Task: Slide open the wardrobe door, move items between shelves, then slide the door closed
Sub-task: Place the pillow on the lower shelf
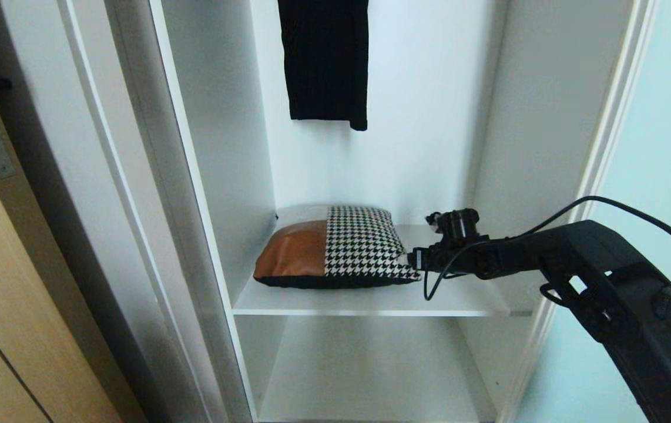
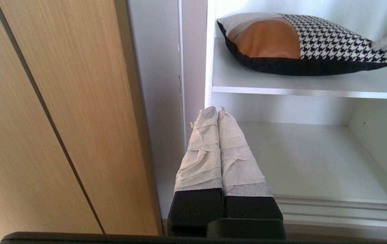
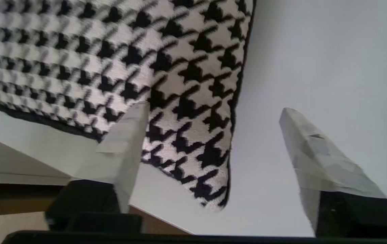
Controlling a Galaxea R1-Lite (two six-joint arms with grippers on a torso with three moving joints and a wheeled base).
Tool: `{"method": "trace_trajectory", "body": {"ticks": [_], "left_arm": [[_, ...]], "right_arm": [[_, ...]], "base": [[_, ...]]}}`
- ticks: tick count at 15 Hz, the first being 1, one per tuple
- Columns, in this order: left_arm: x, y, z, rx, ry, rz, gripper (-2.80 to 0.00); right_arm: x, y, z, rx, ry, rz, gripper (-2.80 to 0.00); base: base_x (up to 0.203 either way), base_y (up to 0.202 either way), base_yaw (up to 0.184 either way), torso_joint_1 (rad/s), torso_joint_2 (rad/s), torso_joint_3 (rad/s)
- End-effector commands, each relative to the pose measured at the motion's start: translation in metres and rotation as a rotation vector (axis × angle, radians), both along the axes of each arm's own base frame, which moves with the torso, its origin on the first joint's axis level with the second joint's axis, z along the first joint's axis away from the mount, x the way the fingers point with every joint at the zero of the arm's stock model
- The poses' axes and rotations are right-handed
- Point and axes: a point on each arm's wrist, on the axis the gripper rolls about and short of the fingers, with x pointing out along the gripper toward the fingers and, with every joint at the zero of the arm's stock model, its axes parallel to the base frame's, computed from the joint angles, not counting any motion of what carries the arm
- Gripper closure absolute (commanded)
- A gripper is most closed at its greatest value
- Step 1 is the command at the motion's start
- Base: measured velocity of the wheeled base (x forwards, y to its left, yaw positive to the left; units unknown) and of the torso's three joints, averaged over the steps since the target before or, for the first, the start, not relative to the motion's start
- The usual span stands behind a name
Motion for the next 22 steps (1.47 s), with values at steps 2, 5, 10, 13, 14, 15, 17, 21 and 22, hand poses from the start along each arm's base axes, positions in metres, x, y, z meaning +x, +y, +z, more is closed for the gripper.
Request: {"method": "trace_trajectory", "body": {"ticks": [2, 5, 10, 13, 14, 15, 17, 21, 22], "left_arm": [[0.0, 0.0, 0.0, -0.001, 0.001, 0.0, 0.0], [0.0, 0.0, 0.0, -0.001, -0.001, 0.0, 0.0], [0.0, 0.0, 0.0, -0.001, 0.0, 0.0, 0.0], [0.0, 0.0, 0.0, -0.001, 0.002, 0.0, 0.0], [0.0, 0.0, 0.0, -0.001, -0.001, 0.0, 0.0], [0.0, 0.0, 0.0, -0.001, 0.0, 0.0, 0.0], [0.0, 0.0, 0.0, -0.001, 0.0, 0.0, 0.0], [0.0, 0.0, 0.0, -0.001, 0.0, 0.0, 0.0], [0.0, 0.0, 0.0, -0.001, 0.002, 0.0, 0.0]], "right_arm": [[0.003, -0.005, -0.016, -0.003, 0.025, -0.008, -2.8], [0.005, -0.005, -0.028, -0.004, 0.021, -0.003, -2.8], [0.005, -0.003, -0.026, 0.039, 0.013, 0.047, -2.8], [0.004, -0.001, -0.016, 0.122, 0.032, 0.073, -2.8], [0.003, -0.001, -0.012, 0.145, 0.038, 0.081, -2.8], [0.002, 0.0, -0.007, 0.156, 0.039, 0.093, -2.8], [0.001, 0.003, -0.008, 0.183, 0.059, 0.13, -2.8], [-0.002, 0.012, -0.017, 0.198, 0.087, 0.162, -2.8], [-0.003, 0.016, -0.019, 0.196, 0.09, 0.171, -2.8]], "base": [[0.0, 0.0, 0.0, 0.0, 0.0, 0.0], [0.0, 0.0, 0.0, 0.0, 0.0, 0.0], [0.0, 0.0, 0.0, 0.0, 0.0, 0.0], [0.0, 0.0, 0.0, 0.0, 0.0, 0.0], [0.0, 0.0, 0.0, 0.0, 0.0, 0.0], [0.0, 0.0, 0.0, 0.0, 0.0, 0.0], [0.0, 0.0, 0.0, 0.0, 0.0, 0.0], [0.0, 0.0, 0.0, 0.0, 0.0, 0.0], [0.0, 0.0, 0.0, 0.0, 0.0, 0.0]]}}
